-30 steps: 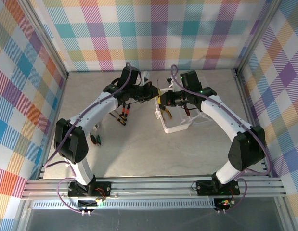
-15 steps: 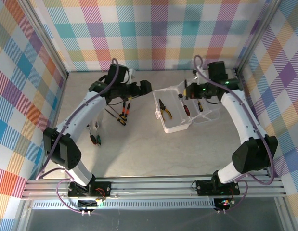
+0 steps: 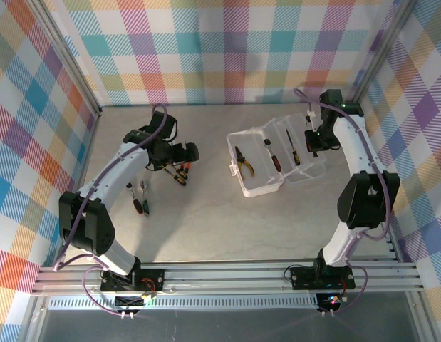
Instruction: Pack the tool kit
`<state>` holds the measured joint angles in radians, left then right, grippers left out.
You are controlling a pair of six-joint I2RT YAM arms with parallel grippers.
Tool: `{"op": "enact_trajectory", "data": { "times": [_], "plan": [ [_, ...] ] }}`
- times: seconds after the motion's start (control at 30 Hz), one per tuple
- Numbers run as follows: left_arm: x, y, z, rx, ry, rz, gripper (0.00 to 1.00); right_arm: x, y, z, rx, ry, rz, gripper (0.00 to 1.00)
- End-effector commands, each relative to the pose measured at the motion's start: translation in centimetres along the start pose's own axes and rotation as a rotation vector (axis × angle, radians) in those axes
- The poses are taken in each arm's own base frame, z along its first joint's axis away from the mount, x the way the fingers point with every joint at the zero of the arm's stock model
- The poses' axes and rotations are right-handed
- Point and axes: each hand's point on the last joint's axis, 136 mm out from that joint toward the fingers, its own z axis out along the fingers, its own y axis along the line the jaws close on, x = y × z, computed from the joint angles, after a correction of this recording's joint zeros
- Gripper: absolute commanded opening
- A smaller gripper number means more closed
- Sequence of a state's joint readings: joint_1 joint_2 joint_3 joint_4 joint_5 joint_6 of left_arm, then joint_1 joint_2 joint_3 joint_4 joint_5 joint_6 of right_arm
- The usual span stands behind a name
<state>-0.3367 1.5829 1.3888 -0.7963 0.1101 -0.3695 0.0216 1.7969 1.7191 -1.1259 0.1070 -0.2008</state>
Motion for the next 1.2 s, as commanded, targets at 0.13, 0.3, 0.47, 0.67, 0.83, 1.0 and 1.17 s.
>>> {"op": "enact_trajectory", "data": {
  "times": [0.13,0.3,0.47,0.67,0.83,1.0,1.17],
  "plan": [
    [0.0,0.4,-0.5,0.002,-0.015,0.013,1.0,-0.5,-1.3,0.6,0.075,0.024,-0.058,0.0],
    [0.1,0.3,0.3,0.007,0.0,0.009,1.0,-0.7,-1.3,1.6,0.071,0.039,-0.062,0.0],
    [0.0,0.3,0.4,0.007,-0.001,0.012,1.0,-0.8,-1.2,2.3,0.076,0.055,-0.072,0.01],
    [0.0,0.3,0.7,0.01,0.005,0.014,1.0,-1.2,-0.8,2.5,0.08,0.053,-0.084,0.15],
    [0.0,0.4,0.8,0.007,0.011,0.016,1.0,-1.2,-0.3,1.9,0.08,0.046,-0.093,0.28],
    [0.0,0.5,0.5,0.006,0.007,0.016,1.0,-1.5,0.1,0.1,0.091,0.015,-0.104,0.32],
    [0.2,1.1,0.2,-0.014,0.007,0.014,1.0,-2.0,1.1,-3.3,0.095,-0.053,-0.116,0.41]
  ]
}}
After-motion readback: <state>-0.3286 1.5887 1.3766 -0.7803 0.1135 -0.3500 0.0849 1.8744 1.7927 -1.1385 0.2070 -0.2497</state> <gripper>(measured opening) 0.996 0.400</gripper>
